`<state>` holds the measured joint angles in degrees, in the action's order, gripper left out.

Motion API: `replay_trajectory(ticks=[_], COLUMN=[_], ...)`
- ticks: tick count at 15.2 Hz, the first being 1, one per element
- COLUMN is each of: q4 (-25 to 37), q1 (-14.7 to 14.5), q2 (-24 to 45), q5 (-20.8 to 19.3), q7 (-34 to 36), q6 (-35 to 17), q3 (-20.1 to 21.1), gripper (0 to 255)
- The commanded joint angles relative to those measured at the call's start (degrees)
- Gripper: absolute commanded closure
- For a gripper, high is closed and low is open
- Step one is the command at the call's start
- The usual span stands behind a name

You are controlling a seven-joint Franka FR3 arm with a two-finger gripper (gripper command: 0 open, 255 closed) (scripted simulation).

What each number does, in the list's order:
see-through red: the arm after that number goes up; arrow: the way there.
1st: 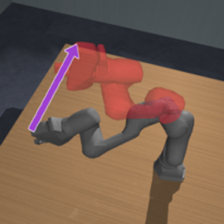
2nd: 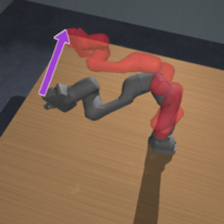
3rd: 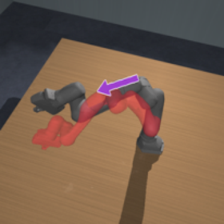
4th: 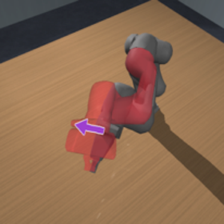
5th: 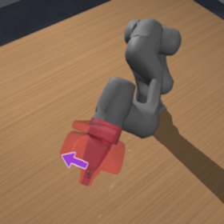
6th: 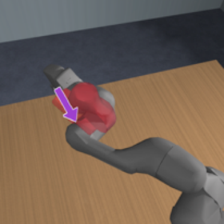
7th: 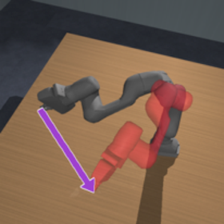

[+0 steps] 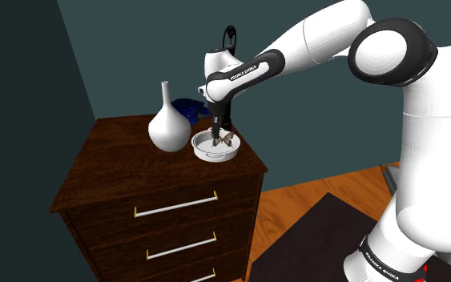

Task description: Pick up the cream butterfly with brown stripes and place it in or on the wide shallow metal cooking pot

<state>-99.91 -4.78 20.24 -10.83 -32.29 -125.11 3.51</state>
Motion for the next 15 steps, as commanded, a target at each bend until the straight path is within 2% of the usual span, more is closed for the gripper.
replay_trajectory(ticks=[1, 3, 7, 15], q4=[0.0, 0.0, 2.72, 2.72], q1=[0.0, 0.0, -0.36, -0.36], q2=[0.0, 0.0, -3.21, -3.21], q5=[0.0, 0.0, 0.67, 0.67], q7=[0.0, 0.0, -0.44, -0.44], q6=[0.0, 0.0, 5.94, 5.94], q3=[0.0, 0.0, 0.44, 0.44], gripper=[0, 0, 0, 0])
